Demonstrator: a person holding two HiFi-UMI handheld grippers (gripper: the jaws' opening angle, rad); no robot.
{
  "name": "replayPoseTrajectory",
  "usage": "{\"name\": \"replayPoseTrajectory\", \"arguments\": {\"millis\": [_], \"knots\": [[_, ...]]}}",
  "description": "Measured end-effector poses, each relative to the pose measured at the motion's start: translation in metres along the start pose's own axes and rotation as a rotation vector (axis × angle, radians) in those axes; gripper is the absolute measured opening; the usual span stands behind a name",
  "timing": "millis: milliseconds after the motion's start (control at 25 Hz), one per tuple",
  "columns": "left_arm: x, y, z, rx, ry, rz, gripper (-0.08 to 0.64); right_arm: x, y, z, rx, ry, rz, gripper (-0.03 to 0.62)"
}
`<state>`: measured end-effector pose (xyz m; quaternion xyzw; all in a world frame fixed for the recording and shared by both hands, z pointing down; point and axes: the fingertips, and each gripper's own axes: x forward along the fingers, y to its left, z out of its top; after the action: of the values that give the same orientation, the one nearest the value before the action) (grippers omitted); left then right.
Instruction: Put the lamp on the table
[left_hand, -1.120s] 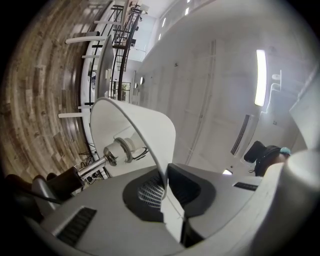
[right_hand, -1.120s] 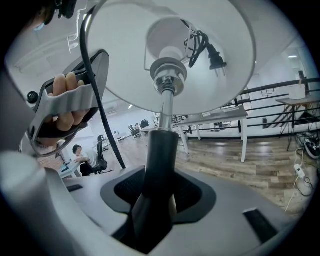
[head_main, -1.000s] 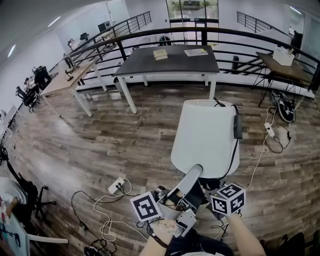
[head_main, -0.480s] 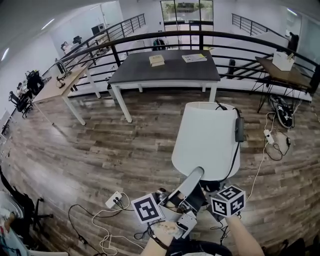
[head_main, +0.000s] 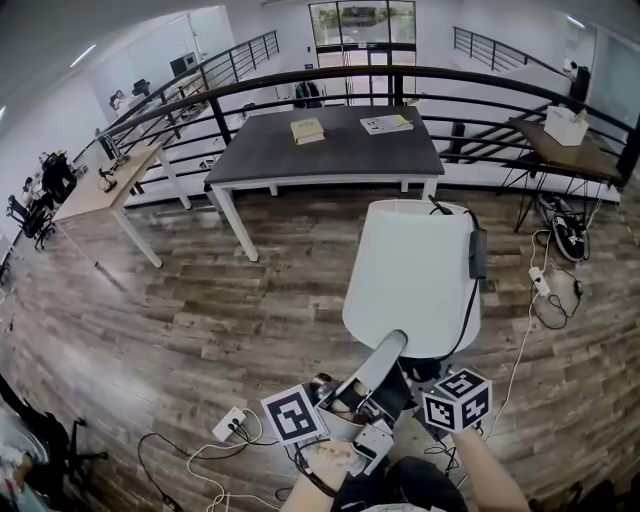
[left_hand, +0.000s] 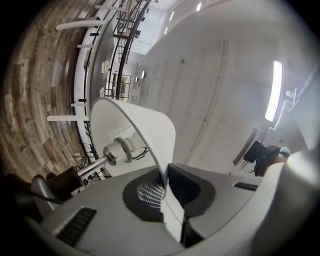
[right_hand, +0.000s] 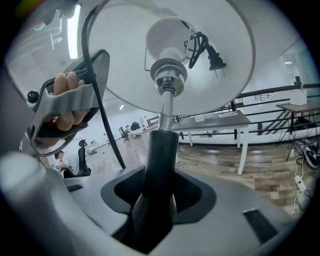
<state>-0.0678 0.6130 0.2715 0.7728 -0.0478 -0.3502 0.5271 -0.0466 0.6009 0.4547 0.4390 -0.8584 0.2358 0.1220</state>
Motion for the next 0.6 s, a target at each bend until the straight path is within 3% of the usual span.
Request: {"name": "replayPoseTrajectory", "arguments": {"millis": [600], "knots": [[0.043, 0.057, 0.067, -0.015, -0.040, 0.036, 0.028, 0.063, -0.057, 0.034, 0.010, 0.043, 0.024, 0.178]]}}
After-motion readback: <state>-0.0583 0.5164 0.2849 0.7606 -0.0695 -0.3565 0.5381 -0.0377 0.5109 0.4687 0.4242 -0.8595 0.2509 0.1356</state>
